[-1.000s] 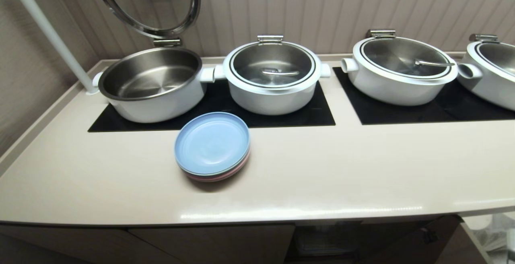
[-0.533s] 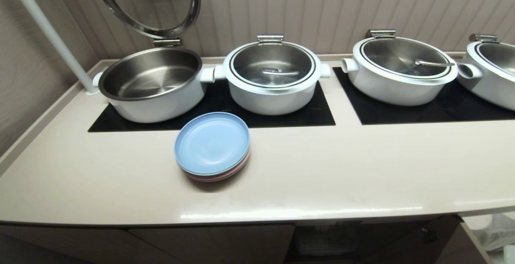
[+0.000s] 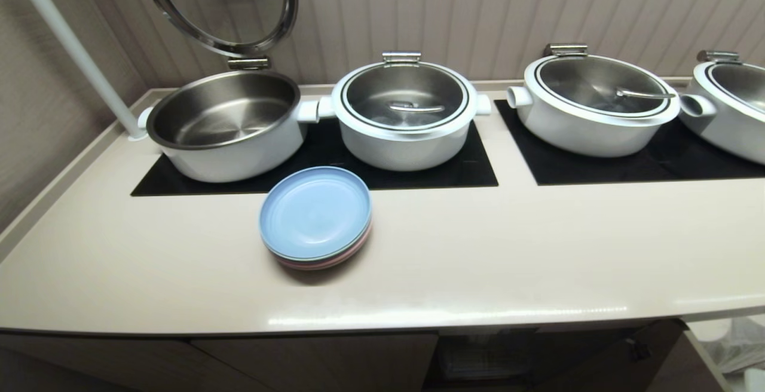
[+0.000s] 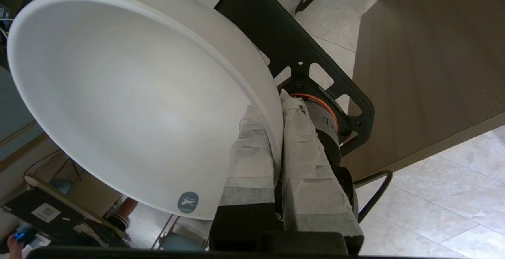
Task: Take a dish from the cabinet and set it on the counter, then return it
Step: Put it back into the cabinet
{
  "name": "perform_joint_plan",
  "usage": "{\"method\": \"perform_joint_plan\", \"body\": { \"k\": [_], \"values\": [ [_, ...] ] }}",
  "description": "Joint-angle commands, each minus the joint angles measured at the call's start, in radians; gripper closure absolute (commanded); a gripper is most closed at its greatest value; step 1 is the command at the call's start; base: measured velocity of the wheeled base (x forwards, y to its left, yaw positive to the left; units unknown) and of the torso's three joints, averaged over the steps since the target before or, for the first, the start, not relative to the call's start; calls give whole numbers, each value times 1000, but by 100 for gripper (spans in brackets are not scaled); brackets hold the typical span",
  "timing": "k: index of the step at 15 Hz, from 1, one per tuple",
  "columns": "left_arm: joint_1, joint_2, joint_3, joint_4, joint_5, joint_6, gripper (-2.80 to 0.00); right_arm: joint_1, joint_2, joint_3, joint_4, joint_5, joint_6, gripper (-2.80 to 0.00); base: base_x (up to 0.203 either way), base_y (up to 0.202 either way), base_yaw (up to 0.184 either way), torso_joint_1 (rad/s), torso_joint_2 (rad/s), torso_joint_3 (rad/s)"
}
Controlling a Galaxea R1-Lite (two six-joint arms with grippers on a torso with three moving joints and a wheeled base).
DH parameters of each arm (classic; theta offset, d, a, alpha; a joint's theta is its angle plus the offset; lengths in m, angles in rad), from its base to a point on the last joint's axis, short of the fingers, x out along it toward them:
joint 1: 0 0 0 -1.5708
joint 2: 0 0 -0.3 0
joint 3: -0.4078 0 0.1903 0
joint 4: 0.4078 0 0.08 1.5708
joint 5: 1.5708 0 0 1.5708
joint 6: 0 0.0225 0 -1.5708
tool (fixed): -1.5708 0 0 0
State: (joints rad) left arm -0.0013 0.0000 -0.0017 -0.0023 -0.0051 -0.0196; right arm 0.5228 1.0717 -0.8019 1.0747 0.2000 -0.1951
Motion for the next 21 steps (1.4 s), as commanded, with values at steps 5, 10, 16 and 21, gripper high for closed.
{"method": "perform_joint_plan", "body": {
  "k": [5, 10, 16, 21],
  "values": [
    [0, 0, 0, -1, 1, -2, 0, 6, 17, -3, 7, 2, 6, 0, 0, 0, 0, 0, 0, 0],
    [1, 0, 0, -1, 1, -2, 0, 8, 21, -5, 7, 4, 6, 0, 0, 0, 0, 0, 0, 0],
    [0, 0, 0, -1, 1, -2, 0, 8, 27, -6, 7, 4, 11, 0, -166, 0, 0, 2, 1, 0],
    [0, 0, 0, -1, 0, 0, 0, 10, 27, -6, 5, 4, 17, 0, -138, 0, 0, -2, 3, 1]
  ]
}}
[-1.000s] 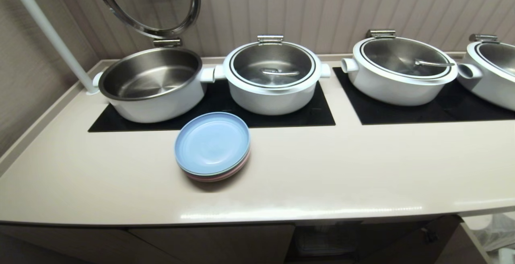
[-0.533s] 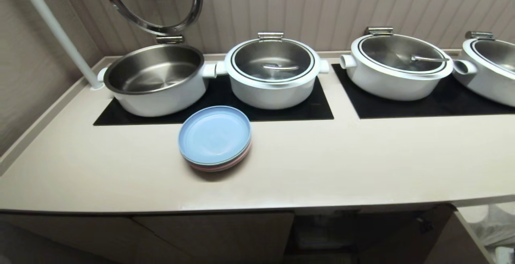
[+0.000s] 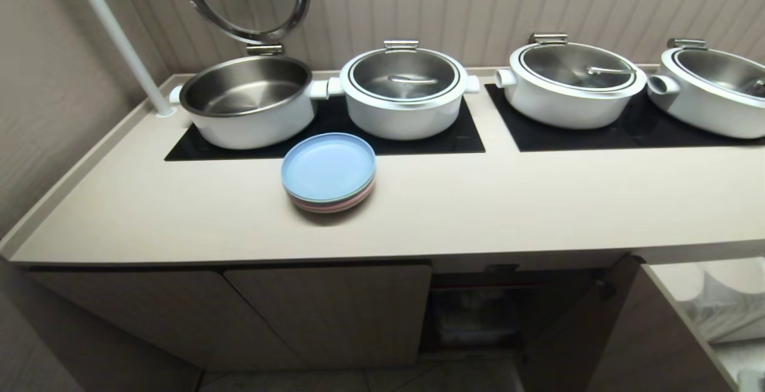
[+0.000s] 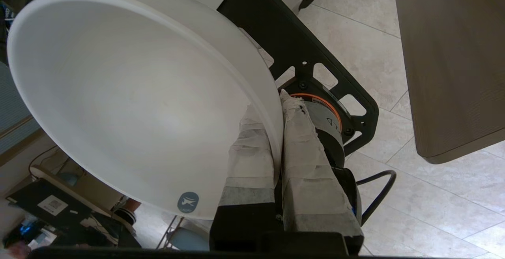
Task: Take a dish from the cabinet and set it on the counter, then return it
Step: Put it back into the cabinet
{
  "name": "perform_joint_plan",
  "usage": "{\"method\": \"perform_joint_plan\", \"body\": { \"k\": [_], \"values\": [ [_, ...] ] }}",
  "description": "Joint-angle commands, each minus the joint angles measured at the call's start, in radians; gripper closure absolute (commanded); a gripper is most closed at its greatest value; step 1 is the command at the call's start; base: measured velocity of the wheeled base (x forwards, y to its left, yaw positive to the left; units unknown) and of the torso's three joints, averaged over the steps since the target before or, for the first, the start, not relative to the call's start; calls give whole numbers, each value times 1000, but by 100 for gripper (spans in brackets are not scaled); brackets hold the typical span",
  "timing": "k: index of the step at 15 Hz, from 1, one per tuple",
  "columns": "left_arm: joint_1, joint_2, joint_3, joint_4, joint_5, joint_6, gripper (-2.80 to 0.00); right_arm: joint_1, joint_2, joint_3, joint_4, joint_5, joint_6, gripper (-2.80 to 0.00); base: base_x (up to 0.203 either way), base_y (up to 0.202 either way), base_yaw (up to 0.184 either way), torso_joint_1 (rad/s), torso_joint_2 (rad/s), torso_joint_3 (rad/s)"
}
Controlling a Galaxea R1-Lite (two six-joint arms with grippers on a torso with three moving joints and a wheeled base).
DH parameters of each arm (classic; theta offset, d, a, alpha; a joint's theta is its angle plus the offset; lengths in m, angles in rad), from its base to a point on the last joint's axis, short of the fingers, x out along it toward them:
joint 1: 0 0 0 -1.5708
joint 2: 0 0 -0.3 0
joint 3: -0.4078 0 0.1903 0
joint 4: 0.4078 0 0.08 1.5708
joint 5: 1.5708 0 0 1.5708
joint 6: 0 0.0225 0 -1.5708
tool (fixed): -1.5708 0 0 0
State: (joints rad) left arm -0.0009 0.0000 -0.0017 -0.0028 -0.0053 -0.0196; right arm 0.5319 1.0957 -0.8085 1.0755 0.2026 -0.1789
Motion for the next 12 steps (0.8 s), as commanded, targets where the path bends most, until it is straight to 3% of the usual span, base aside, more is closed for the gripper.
{"method": "perform_joint_plan", "body": {
  "k": [1, 7, 12],
  "values": [
    [0, 0, 0, 0, 0, 0, 0, 0, 4, 0, 1, 1, 4, 0, 0, 0, 0, 0, 0, 0],
    [1, 0, 0, 0, -1, 0, 0, 0, 13, -20, -2, 3, 6, 0, 0, 0, 0, 0, 0, 0],
    [-1, 0, 0, 0, -1, 0, 0, 36, 7, -37, -2, 3, 75, 0, 0, 0, 0, 0, 0, 0]
  ]
}}
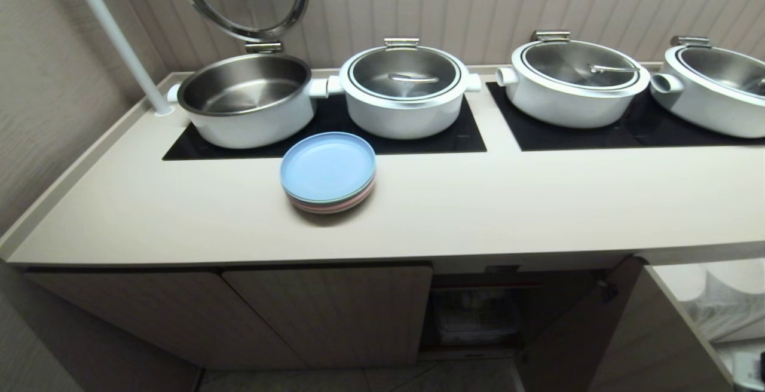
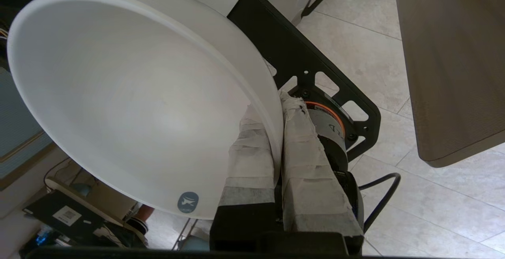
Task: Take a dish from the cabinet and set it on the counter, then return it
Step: Put it back into the cabinet
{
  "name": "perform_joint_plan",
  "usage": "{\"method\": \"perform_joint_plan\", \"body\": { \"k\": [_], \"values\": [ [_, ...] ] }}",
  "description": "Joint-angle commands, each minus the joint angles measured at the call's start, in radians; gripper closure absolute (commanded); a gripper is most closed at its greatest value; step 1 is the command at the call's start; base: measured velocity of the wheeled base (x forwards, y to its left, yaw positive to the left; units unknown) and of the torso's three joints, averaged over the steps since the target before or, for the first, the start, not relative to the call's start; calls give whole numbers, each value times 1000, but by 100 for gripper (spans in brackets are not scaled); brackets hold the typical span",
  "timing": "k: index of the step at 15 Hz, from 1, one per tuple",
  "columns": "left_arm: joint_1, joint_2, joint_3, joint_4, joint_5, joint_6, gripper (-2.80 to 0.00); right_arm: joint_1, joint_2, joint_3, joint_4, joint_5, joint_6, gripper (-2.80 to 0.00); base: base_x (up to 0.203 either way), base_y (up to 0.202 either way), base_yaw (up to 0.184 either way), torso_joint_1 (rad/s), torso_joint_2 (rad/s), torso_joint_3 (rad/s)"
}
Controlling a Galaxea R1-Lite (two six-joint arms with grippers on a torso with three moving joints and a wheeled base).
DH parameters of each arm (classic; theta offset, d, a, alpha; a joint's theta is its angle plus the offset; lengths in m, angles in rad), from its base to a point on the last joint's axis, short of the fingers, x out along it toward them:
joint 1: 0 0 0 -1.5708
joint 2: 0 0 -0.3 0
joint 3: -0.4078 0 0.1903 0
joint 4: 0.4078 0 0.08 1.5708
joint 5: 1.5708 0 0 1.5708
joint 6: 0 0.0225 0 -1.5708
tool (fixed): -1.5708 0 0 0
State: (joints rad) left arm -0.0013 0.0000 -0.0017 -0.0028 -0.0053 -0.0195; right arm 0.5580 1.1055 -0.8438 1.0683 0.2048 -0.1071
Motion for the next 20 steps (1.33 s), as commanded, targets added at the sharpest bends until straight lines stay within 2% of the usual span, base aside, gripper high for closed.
{"method": "perform_joint_plan", "body": {
  "k": [1, 20],
  "values": [
    [1, 0, 0, 0, -1, 0, 0, 13, -3, -1, 7, 2, 10, 0, 0, 0, 0, 0, 0, 0],
    [1, 0, 0, 0, -1, 0, 0, 16, 2, -4, 18, 2, 12, 0, 0, 0, 0, 0, 0, 0]
  ]
}}
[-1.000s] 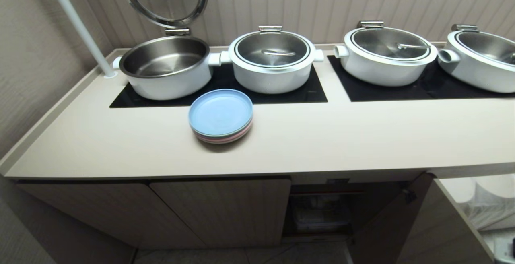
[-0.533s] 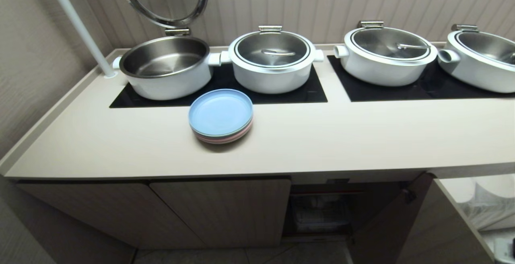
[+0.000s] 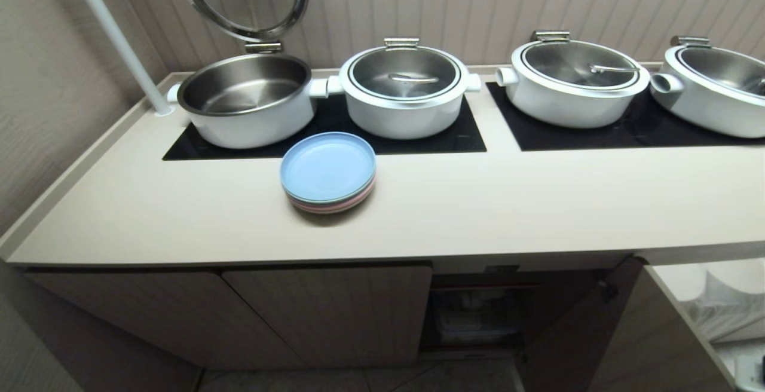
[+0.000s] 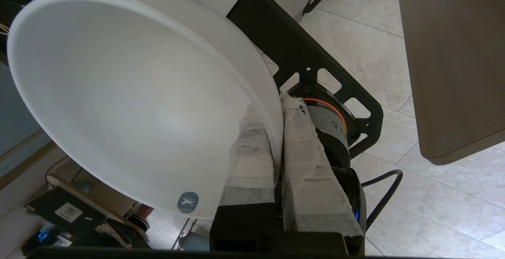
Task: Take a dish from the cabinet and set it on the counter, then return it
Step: Put it back into the cabinet
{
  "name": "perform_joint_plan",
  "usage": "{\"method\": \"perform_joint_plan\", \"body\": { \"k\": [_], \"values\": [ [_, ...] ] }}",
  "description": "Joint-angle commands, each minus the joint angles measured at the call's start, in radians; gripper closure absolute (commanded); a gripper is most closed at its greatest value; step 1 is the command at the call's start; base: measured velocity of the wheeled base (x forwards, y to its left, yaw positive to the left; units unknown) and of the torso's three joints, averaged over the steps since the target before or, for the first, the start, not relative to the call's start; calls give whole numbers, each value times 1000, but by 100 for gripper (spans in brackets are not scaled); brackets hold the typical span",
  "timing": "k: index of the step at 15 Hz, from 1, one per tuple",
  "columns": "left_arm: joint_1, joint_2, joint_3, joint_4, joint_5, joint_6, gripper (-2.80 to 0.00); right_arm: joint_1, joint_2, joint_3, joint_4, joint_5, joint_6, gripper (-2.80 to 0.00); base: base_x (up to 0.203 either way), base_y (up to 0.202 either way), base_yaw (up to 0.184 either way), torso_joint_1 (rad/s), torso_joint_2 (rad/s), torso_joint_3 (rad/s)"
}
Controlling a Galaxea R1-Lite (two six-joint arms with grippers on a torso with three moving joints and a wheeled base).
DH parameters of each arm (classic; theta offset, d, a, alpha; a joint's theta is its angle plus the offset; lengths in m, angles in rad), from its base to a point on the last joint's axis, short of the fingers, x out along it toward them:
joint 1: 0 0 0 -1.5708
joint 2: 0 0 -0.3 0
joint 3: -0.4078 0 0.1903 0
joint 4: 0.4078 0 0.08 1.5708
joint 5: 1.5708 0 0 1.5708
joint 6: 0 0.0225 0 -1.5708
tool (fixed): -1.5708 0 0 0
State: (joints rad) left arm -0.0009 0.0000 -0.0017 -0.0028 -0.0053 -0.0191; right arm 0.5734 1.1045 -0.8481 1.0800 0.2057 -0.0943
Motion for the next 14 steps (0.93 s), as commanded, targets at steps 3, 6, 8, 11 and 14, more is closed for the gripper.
{"method": "perform_joint_plan", "body": {
  "k": [3, 6, 8, 11, 14],
  "values": [
    [-1, 0, 0, 0, 0, -1, 0, 0, 3, 0, 3, 1, -1, 0, 0, 0, 0, -46, 78, 50],
    [1, 0, 0, 0, 0, -1, 0, 0, 3, 0, 3, 1, -1, 0, 0, 0, 0, -55, 129, 66],
    [-1, 0, 0, 0, 0, -1, 0, -1, 5, 1, 6, 1, -1, 0, 0, 0, 0, -68, 144, 72],
    [-1, 0, 0, 0, -1, -1, 0, -1, 6, 3, 6, 1, -1, 0, 0, 0, 0, -72, 157, 77],
    [0, 0, 0, 0, -1, -1, 0, -1, 8, 4, 5, 1, 2, 0, 0, 0, 0, -83, 182, 96]
  ]
}}
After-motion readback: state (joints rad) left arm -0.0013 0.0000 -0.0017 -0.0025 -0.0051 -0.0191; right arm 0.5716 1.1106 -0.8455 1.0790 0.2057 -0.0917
